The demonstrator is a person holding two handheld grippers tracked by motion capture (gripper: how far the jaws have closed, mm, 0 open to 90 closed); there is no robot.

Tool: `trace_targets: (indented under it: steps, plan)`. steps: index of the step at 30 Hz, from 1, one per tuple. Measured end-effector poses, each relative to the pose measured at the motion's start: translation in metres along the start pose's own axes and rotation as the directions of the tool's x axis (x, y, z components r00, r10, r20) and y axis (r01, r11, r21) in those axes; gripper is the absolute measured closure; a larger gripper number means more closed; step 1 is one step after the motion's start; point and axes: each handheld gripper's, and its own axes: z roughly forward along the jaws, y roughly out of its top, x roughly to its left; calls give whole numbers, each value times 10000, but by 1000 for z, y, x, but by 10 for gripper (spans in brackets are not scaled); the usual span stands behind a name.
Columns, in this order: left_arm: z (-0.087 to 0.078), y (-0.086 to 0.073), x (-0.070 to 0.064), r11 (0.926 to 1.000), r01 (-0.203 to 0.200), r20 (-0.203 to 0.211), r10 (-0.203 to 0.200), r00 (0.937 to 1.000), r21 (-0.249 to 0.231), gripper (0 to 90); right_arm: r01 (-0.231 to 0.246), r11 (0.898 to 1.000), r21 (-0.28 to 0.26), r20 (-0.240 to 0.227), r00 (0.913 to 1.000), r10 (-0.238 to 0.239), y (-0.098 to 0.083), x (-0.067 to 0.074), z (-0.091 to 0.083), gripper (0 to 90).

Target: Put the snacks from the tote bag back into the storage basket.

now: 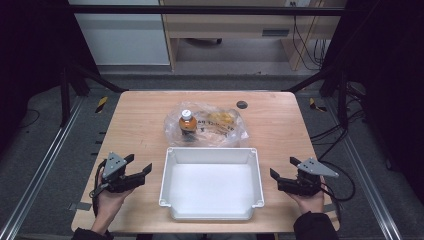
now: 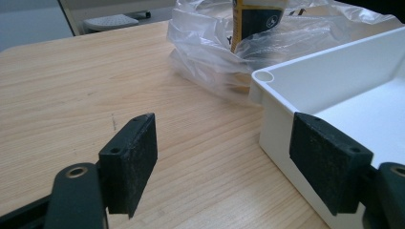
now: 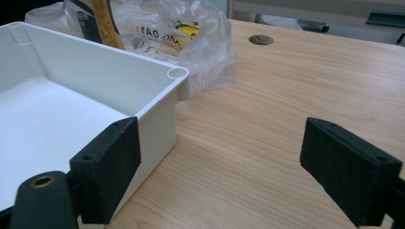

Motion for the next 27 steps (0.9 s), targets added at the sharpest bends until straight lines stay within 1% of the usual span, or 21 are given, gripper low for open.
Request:
trace_targets:
  steps: [3,5,7,11,15,21,27]
  plan:
    - [0,0,1,10000,36,-18,-36,10000,-3,247,-17,10000,39,-26,10000,17,0,0,0,139]
    - [0,0,1,10000,51,8,-51,10000,-15,248,74,9999,101,-3,10000,-74,0,0,0,138]
    - [0,1,1,10000,81,73,-81,9999,-40,249,68,9999,146,-1,10000,-68,0,1,-1,137]
    - [1,2,0,9999,107,115,-107,9999,-65,250,58,9999,105,-35,10000,-58,0,2,-2,137]
    - [2,6,0,9996,239,234,-236,9994,-149,250,113,9998,144,-72,9999,-112,0,2,-1,137]
    - [3,9,-2,9998,178,326,-174,9993,-115,245,119,9998,161,-63,9999,-118,0,2,-1,136]
    - [3,14,-5,9998,95,364,-88,9993,-194,245,148,9997,178,-7,9999,-148,0,2,-1,134]
